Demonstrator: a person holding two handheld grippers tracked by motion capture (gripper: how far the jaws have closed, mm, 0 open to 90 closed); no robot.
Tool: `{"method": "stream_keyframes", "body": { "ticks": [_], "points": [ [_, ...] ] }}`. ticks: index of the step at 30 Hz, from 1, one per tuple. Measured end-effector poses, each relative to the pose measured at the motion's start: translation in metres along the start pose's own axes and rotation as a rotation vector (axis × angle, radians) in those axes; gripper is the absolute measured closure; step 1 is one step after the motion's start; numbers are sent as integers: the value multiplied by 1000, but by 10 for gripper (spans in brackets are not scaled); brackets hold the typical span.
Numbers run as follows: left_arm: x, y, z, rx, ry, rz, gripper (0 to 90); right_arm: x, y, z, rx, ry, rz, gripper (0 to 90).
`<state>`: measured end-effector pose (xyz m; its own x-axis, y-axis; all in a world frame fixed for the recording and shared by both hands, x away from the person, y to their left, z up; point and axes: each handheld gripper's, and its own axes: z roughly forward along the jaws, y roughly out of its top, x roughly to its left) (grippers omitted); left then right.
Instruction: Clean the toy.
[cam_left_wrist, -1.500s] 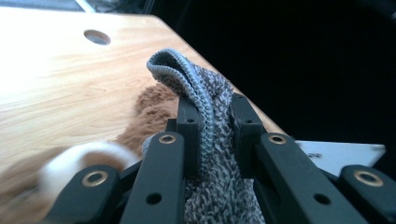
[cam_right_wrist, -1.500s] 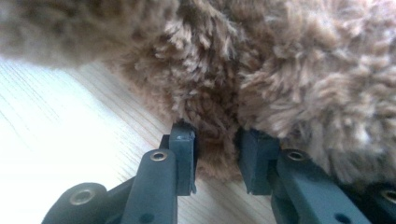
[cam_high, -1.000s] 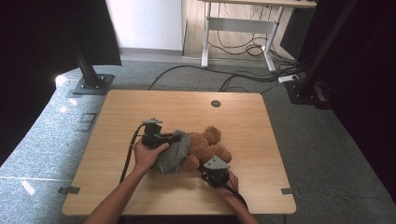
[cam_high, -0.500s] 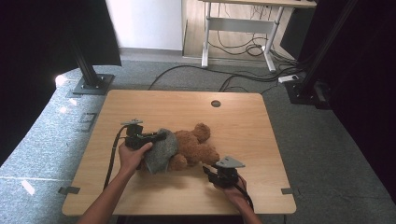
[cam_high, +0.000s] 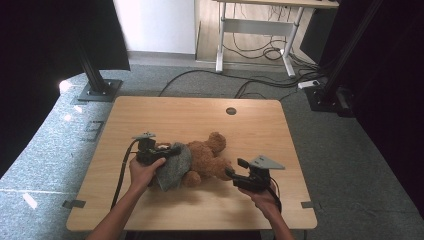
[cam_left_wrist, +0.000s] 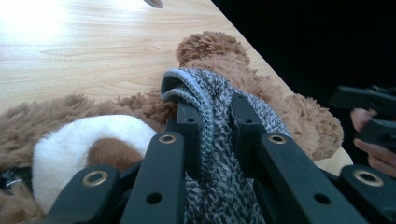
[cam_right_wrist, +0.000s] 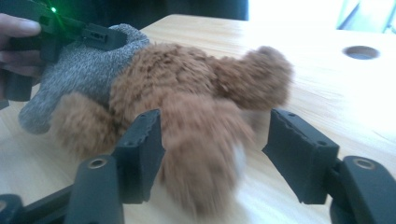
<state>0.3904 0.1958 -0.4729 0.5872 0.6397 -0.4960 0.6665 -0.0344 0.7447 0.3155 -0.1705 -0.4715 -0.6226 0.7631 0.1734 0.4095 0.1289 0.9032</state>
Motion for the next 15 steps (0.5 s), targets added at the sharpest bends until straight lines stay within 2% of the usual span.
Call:
{"method": "stream_keyframes", "body": {
  "ticks": [4, 8, 10, 11, 13, 15],
  "points": [
    [-1, -3, -1, -7, 0, 2, 770, 8, 11, 38, 67, 47, -41, 311],
    [-2, -5, -1, -12, -2, 7, 771, 16, 5, 65, 151, 62, -82, 319],
    [-3, -8, -1, -18, -6, 6, 771, 17, -2, 72, 197, 78, -99, 389],
    [-3, -9, -1, -16, -8, 9, 772, 18, -7, 74, 220, 84, -117, 461],
    [-6, -10, -1, -17, -4, 20, 772, 18, -12, 73, 230, 100, -136, 588],
    [-7, -11, -2, -26, 4, 28, 773, 18, -16, 71, 226, 106, -127, 665]
  ]
}}
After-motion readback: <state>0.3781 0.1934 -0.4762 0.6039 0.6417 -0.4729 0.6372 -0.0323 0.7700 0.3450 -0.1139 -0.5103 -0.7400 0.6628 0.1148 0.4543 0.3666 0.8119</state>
